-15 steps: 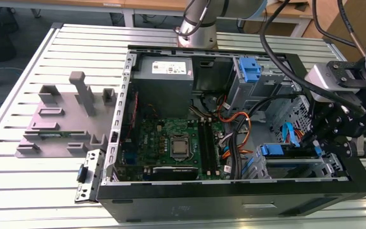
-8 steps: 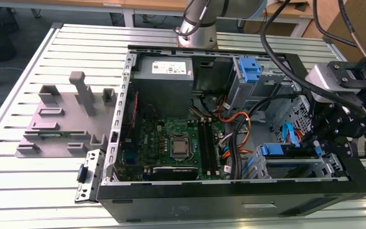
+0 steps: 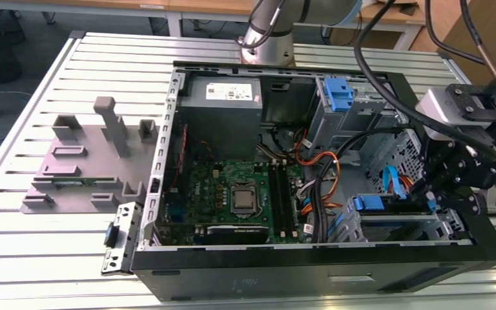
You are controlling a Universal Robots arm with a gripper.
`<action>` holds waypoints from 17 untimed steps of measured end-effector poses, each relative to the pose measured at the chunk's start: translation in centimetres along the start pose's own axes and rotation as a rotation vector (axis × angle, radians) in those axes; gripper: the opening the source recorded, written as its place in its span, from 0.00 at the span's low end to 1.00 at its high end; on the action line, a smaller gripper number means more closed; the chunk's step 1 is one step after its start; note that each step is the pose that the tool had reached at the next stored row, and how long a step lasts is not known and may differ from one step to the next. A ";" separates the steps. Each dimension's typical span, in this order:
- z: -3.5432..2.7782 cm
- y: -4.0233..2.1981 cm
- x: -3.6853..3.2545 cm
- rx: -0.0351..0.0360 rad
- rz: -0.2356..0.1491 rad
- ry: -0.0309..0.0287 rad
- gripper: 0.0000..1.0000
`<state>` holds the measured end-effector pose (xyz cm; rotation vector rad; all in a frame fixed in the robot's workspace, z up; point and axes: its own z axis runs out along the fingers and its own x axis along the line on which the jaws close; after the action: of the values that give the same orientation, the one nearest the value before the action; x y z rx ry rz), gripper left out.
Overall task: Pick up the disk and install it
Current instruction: 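Insert the second disk wire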
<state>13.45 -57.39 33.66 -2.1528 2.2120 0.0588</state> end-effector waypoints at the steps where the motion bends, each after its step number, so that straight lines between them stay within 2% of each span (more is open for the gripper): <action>1: 0.02 0.00 0.04 0.0006 0.000 0.0000 0.16; 17: 0.43 0.29 0.13 0.0031 0.000 -0.0006 0.16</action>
<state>13.16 -57.48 33.22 -2.1512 2.2100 0.0560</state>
